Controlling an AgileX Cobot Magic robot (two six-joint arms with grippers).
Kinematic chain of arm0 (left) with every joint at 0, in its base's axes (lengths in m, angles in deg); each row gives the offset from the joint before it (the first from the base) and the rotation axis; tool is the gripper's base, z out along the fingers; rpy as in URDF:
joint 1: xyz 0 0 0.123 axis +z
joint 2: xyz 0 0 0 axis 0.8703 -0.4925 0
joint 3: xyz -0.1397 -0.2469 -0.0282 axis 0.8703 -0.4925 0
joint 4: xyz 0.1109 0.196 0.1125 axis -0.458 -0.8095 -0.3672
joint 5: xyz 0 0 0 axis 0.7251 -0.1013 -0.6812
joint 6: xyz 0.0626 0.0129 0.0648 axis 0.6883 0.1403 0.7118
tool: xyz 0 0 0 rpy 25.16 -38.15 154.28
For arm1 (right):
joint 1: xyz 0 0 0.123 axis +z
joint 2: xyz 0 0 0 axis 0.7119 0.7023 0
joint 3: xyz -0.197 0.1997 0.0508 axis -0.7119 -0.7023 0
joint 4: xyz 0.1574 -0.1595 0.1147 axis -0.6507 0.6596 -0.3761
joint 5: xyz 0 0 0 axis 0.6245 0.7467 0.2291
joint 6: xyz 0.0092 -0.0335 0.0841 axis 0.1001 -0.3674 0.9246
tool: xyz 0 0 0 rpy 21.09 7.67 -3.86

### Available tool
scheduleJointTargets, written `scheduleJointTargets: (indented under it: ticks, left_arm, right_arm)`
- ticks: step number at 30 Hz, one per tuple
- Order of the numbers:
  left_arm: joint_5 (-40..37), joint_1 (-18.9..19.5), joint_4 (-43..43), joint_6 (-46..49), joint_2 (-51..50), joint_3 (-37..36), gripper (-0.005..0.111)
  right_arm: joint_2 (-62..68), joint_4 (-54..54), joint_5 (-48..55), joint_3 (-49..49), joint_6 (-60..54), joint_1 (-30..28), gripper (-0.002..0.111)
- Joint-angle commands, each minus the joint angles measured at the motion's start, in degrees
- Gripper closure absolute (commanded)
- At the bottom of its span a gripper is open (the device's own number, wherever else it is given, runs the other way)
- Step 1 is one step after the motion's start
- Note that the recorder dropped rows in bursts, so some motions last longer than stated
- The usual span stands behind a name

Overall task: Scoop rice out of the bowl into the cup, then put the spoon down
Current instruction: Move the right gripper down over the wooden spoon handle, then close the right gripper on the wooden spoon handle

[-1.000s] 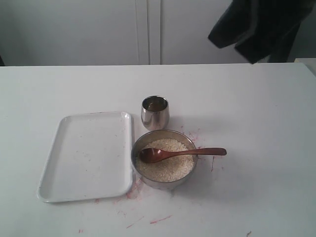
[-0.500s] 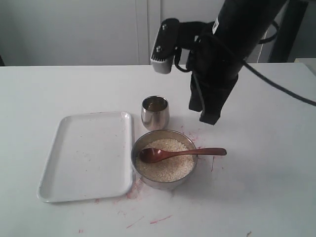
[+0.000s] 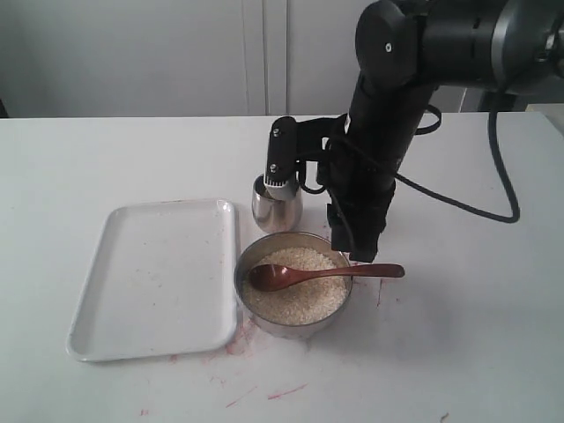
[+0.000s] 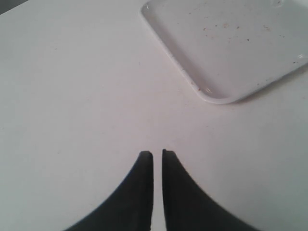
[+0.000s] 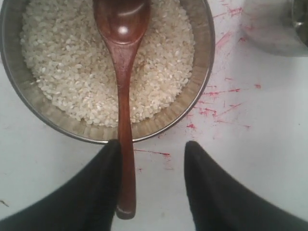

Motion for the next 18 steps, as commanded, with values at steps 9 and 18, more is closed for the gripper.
scheduleJointTargets:
  ticks: [9, 18]
  left_arm:
    - [-2.3, -0.2, 0.0, -0.3, -0.4, -0.5, 0.092]
    - [-2.3, -0.2, 0.0, -0.3, -0.4, -0.5, 0.092]
  right_arm:
    - [1.8, 0.0, 4.9, -0.3, -7.3, 0.1, 0.063]
    - [1.8, 8.3, 4.5, -7.1, -8.5, 0.1, 0.063]
